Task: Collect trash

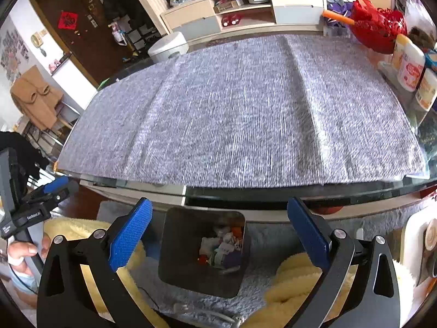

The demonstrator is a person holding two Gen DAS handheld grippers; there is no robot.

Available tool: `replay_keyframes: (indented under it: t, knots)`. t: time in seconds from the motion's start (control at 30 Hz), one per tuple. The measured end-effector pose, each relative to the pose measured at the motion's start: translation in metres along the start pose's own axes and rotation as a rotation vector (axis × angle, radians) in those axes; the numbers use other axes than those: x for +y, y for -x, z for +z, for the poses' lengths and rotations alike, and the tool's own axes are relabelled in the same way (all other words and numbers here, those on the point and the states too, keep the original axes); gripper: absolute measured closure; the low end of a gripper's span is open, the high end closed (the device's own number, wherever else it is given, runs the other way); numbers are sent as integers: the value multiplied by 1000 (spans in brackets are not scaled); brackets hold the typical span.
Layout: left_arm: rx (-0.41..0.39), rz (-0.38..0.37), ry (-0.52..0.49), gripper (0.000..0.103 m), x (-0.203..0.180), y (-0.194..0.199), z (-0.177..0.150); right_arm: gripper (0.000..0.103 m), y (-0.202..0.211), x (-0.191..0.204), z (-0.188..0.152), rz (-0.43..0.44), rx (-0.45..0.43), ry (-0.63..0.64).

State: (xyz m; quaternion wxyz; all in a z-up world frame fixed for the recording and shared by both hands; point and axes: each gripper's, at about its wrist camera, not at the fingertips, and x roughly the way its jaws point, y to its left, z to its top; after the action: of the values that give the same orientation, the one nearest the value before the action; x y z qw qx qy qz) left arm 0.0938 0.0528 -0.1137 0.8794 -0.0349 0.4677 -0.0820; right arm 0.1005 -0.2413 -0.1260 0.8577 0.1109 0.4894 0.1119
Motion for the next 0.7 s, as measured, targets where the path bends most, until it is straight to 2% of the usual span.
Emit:
replay_keyframes:
  t: [0.07, 0.17, 0.27, 0.47, 0.7]
  knots:
    - [-7, -2, -7, 8, -2, 5, 3, 3, 1, 3, 1, 4, -4, 7]
    - [-40, 45, -57, 8, -12, 14, 7, 3, 10, 7, 5, 8, -35, 12]
    - [-111, 76, -85, 8, -20, 31, 14, 3, 23, 17, 9, -11, -86, 39]
    - [-263, 86, -91, 8, -29, 73, 32, 3, 61, 31, 21, -63, -227, 94]
    - [-389, 76, -96, 8, -37, 109, 49, 3, 111, 42, 26, -184, -430, 130]
